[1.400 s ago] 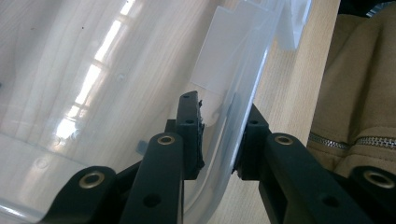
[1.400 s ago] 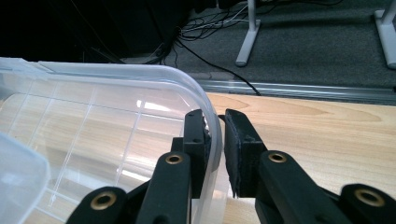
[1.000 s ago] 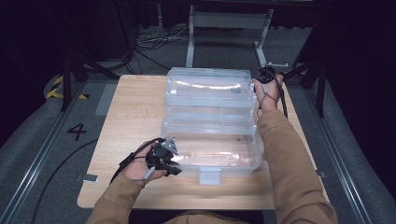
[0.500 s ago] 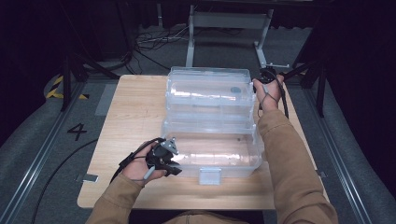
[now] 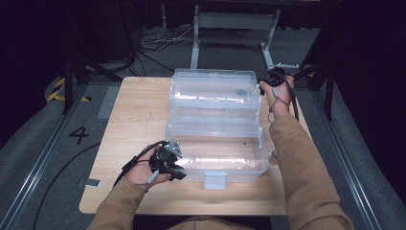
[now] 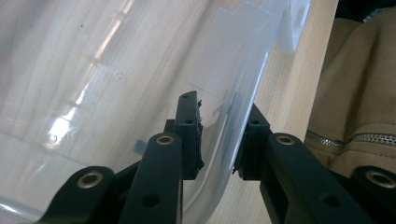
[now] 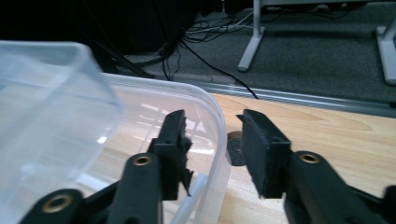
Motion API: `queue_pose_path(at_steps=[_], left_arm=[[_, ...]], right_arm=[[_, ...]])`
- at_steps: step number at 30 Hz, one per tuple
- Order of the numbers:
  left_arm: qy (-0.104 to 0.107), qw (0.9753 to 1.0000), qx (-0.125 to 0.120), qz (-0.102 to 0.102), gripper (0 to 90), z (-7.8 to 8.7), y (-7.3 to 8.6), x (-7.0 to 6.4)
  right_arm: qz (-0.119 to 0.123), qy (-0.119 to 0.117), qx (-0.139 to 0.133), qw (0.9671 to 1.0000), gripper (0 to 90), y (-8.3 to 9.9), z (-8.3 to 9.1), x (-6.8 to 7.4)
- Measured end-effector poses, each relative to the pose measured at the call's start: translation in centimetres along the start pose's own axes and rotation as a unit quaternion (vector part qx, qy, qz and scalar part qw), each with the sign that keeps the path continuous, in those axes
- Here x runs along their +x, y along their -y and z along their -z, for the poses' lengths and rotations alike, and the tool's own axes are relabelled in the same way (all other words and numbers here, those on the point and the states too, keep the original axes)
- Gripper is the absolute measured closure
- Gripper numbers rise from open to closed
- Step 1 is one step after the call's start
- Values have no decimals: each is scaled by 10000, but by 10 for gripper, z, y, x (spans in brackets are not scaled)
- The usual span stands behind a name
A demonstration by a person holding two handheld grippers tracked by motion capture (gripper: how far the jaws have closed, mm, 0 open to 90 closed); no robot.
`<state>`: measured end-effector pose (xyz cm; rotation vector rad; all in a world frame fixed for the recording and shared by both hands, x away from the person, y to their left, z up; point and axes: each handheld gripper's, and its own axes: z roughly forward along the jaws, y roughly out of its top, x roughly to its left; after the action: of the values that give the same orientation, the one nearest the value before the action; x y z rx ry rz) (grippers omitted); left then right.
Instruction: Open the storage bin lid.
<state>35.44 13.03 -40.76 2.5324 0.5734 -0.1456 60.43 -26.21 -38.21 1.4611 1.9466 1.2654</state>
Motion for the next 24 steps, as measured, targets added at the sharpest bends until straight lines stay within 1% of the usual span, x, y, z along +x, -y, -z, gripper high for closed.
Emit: queue_pose_path(at_steps=[2,3,5,7,11,14,15,16,18,19,20,22,24], left_arm=[[28,10000,-9,60,739,0,0,1],[55,10000,-20,70,719,1,0,1],[116,9996,-159,181,639,2,0,1],[96,9997,-152,150,611,4,-1,0],[112,9993,-330,102,563,14,-2,-2],[46,9988,-479,135,543,23,0,-5],[3,9986,-524,113,537,28,1,-4],[-22,9982,-577,157,526,30,2,-5],[-28,9979,-624,163,517,33,3,-4],[-51,9976,-662,200,517,35,4,-3],[-64,9972,-706,244,509,38,6,-2],[-122,9967,-750,299,502,42,8,0],[-136,9961,-793,371,502,46,11,3]], right_arm=[[100,-41,-52,9999,550,-1,9,1],[144,-49,-66,9999,536,-1,13,1],[239,-78,-82,9996,531,0,21,1],[302,-125,-169,9993,520,1,31,1],[375,-291,-326,9983,493,6,51,1],[430,-393,-455,9973,478,10,68,2],[458,-430,-478,9969,469,11,73,2],[543,-492,-475,9962,460,14,80,4],[854,-569,-426,9938,444,17,90,7],[854,-569,-426,9938,444,17,90,7],[926,-609,-446,9928,444,19,95,8],[974,-770,-549,9907,444,25,108,12],[1059,-805,-638,9891,444,32,120,17]])
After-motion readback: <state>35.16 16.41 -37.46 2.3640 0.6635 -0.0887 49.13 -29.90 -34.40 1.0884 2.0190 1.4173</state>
